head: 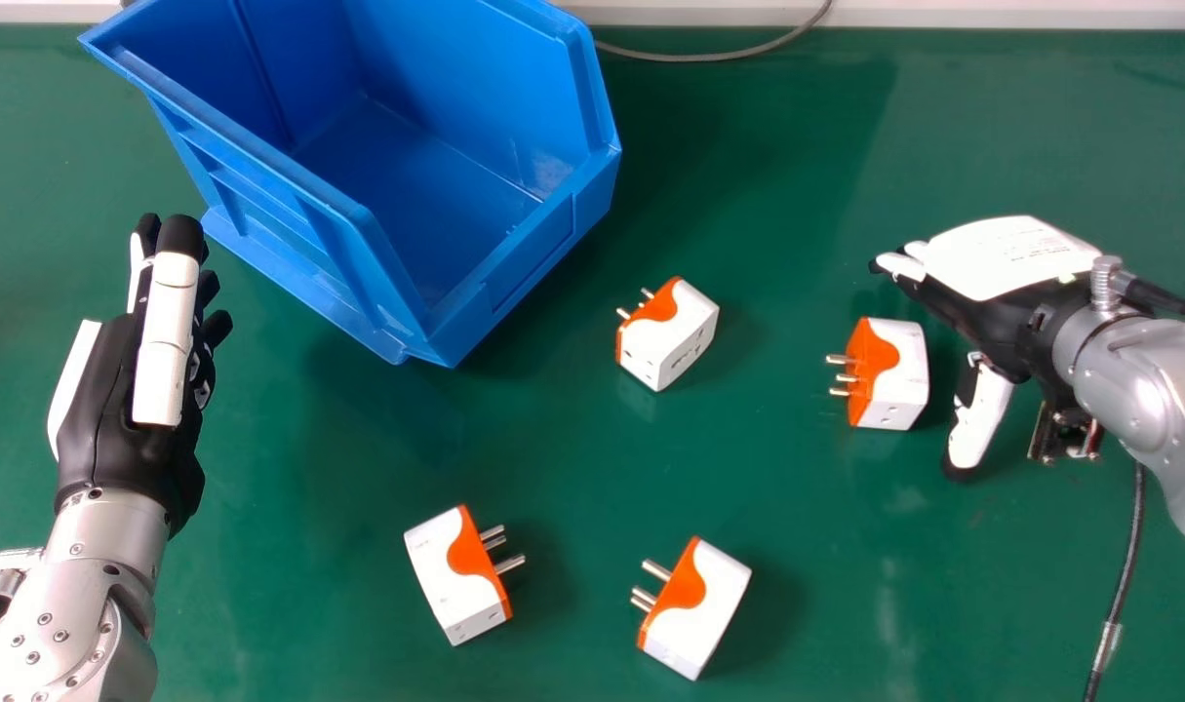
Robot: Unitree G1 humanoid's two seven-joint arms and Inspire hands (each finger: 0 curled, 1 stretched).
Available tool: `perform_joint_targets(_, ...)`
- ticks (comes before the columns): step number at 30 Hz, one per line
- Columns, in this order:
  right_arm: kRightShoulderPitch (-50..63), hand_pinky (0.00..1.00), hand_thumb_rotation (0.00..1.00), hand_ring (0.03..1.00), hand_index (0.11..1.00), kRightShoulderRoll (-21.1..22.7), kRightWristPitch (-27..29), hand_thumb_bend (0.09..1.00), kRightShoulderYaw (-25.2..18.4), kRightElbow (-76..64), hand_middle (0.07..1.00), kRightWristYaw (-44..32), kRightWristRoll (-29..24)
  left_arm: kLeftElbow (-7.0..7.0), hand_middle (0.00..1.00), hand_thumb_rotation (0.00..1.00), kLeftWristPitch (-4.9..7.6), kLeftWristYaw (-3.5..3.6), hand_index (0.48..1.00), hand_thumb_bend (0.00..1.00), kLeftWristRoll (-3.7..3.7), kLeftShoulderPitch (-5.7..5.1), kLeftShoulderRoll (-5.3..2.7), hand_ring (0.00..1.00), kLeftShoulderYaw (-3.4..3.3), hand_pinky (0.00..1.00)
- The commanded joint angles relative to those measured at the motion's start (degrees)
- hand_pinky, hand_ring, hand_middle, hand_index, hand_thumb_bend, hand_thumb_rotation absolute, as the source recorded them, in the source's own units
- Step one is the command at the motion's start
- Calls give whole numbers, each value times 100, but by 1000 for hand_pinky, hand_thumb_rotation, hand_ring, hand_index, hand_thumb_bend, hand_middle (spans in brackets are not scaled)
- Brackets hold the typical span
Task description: Pick all objects and put in blue box
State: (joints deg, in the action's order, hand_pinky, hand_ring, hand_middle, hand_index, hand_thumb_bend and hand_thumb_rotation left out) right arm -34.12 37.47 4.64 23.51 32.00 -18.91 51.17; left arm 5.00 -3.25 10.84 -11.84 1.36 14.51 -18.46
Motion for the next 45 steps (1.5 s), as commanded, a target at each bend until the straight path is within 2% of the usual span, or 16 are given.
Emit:
perform_joint_targets(1, -199, 881, 175, 951, 949, 2, -38, 1000, -35, -49, 965, -3, -109, -135, 1000, 956, 50, 1, 1000, 768, -25, -25, 81, 1000, -46, 994)
perform_joint_targets(7, -221, 881, 176, 951, 949, -46, -60, 1000, 7, -116, 965, 29, -134, -165, 1000, 957, 19, -61, 1000, 768, 29, -25, 73, 1000, -24, 988)
perform_joint_targets(15, -256, 880, 181, 952, 946, -155, -78, 1000, 29, -96, 964, 131, -165, -202, 1000, 957, -8, -59, 1000, 768, -21, -39, 46, 1000, -17, 985)
perform_joint_targets(22, -266, 874, 193, 947, 936, -159, -73, 1000, 107, -101, 955, 190, -103, -217, 1000, 952, 3, -63, 1000, 778, -20, -45, 36, 1000, -11, 986)
perform_joint_targets(32, -309, 875, 200, 947, 937, -209, -121, 1000, 174, -59, 956, 180, -101, -252, 1000, 959, 41, -17, 1000, 777, -17, -89, 61, 1000, -6, 995)
perform_joint_targets(38, -272, 878, 203, 947, 938, -280, -208, 1000, 140, -93, 956, 170, -175, -243, 1000, 958, -8, -48, 1000, 783, -31, -60, 47, 1000, -23, 993)
perform_joint_targets(45, -240, 878, 210, 948, 938, -318, -250, 1000, 123, -88, 956, 217, -208, -242, 1000, 960, -5, -48, 1000, 779, -23, -62, 51, 1000, -18, 993)
